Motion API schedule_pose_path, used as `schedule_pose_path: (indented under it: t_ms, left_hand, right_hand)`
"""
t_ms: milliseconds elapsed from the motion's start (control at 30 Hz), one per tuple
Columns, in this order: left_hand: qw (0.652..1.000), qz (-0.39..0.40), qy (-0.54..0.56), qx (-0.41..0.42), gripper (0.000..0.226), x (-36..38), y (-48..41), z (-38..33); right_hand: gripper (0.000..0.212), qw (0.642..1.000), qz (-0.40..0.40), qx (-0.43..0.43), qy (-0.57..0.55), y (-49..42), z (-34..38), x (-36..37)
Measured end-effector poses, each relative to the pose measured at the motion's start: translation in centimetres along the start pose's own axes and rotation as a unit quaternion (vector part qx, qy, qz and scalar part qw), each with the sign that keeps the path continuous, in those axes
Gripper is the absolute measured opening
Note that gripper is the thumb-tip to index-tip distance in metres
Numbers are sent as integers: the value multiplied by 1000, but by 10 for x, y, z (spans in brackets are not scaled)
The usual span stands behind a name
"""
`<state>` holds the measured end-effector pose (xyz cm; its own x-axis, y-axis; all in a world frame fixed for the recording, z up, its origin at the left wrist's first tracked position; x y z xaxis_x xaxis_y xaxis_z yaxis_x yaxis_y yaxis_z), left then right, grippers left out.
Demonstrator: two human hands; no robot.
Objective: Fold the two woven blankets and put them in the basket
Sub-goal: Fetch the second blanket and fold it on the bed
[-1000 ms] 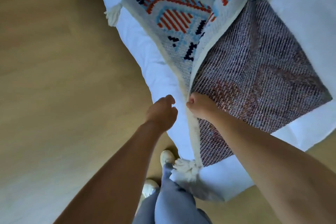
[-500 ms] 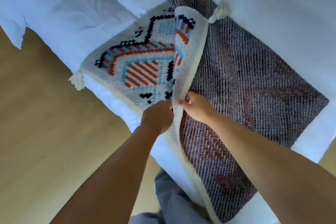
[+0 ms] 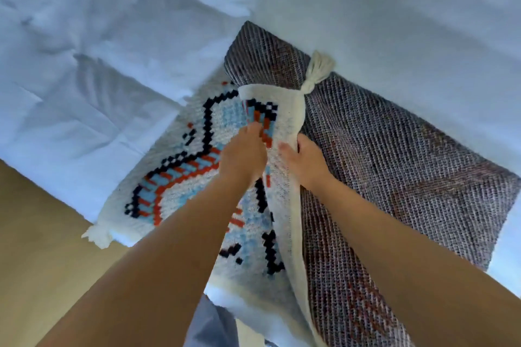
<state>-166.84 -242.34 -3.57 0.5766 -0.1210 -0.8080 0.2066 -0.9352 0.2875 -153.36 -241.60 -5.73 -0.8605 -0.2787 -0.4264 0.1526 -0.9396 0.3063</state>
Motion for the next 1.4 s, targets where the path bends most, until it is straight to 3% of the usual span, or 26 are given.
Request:
schedule_pose_path:
  t_ms: [133,200,300,433,500,600,667,800,900,1033,1100,1167,1267,1367,1400]
  left_hand:
    - [994,54,84,-45,25,-8,-53,18]
    - [993,73,87,-41,31,-12,-69,27]
    - [994,87,55,-30,36,-14,-85,38]
    - [995,74,44,-42,42,-27,-100,54]
    - [991,111,77,-25,47,-32,-100,63]
    - [981,189,33,23,10,-37,-93,80]
    - [981,191,24,24,28,-45,-82,98]
    - [977,165,106,-83,43,-65,-39,139]
    - [977,146,14,-152,59,-77,-6,175]
    - [946,111,116,-281,29,-93,28,223]
    - [909,98,211,-345,28,-101,36,238]
    - [887,118,240,-377,34,-104,41,254]
    - [887,178,202,-375,46,-98,43,269]
    - [870,222,197,-394,49,-86,38,275]
    - [861,243,191,-404,48,-85,36,273]
  right_hand:
    - [5,983,-132,67,-107,-40,24,5]
    - [10,983,-157,67,-65,-53,33,16]
    - [8,991,-122,34,43,-56,43,41]
    - [19,992,-107,9,63,-53,45,74]
    - [21,994,-89,2,64,-49,47,89]
    - [21,998,-39,4,51,-32,51,116]
    - [23,998,-22,-4,65,-12,55,132]
    - [15,987,16,-62,148,30,70,158]
    - [16,971,88,-118,190,59,82,185]
    - [23,943,172,-157,238,93,88,232]
    - [23,927,194,-174,270,101,84,255]
    - [24,917,193,-174,301,102,82,274]
    - [26,906,186,-161,345,97,78,292]
    - [13,897,166,-216,349,100,86,299]
    - [17,881,163,-245,371,101,89,300]
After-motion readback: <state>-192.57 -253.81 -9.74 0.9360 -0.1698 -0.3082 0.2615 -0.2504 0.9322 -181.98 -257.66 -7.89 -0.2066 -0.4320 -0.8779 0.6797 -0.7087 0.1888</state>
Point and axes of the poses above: each hand's wrist, its own y-axis away from the middle knuckle, its own x-axis out of the palm, z = x × y, the point moved 2 cm from there along -y, towards the middle knuckle, and after that the axes turned 8 degrees about -x, right-handed, at the moved point
